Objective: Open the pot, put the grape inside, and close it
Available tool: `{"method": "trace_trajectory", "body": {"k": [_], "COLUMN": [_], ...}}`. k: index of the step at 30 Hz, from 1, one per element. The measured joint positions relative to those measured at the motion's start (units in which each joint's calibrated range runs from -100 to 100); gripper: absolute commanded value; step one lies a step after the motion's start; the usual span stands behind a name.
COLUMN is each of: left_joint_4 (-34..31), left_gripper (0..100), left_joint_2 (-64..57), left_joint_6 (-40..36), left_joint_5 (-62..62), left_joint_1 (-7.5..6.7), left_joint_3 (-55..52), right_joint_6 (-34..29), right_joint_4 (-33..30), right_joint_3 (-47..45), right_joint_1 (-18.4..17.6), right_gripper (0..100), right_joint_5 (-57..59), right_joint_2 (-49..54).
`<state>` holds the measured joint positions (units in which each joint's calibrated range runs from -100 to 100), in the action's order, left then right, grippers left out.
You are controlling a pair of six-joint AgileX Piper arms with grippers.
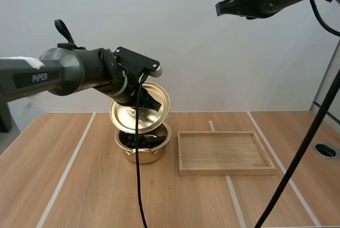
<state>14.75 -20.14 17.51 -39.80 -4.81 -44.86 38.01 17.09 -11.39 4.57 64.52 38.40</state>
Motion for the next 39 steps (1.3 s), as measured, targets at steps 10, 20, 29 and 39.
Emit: {"method": "trace_trajectory", "body": {"k": [10,20,29,39], "left_joint_4": [-1.2,-1.7,-1.7,-1.8], "left_gripper": [0,0,0,0], "left_joint_2": [6.5,11.6,12.6,12.9], "left_joint_6": [0.0,0.0,0.9,1.9], "left_joint_5": [-1.4,-0.9,-0.5,0.9], "left_joint_1": [0.0,0.0,0.0,0.0], "left_joint_3": [0.0,0.0,0.0,0.0], "right_joint_6": [0.0,0.0,0.0,0.0], "right_joint_4": [0.0,0.0,0.0,2.0], "right_joint_3": [0.0,0.0,0.0,0.0], "right_joint_1": [0.0,0.0,0.0,0.0], "right_gripper": [0,0,0,0], "right_joint_5": [0.5,0.5,0.5,0.9], "right_joint_2": [0.0,0.0,0.0,0.0]}}
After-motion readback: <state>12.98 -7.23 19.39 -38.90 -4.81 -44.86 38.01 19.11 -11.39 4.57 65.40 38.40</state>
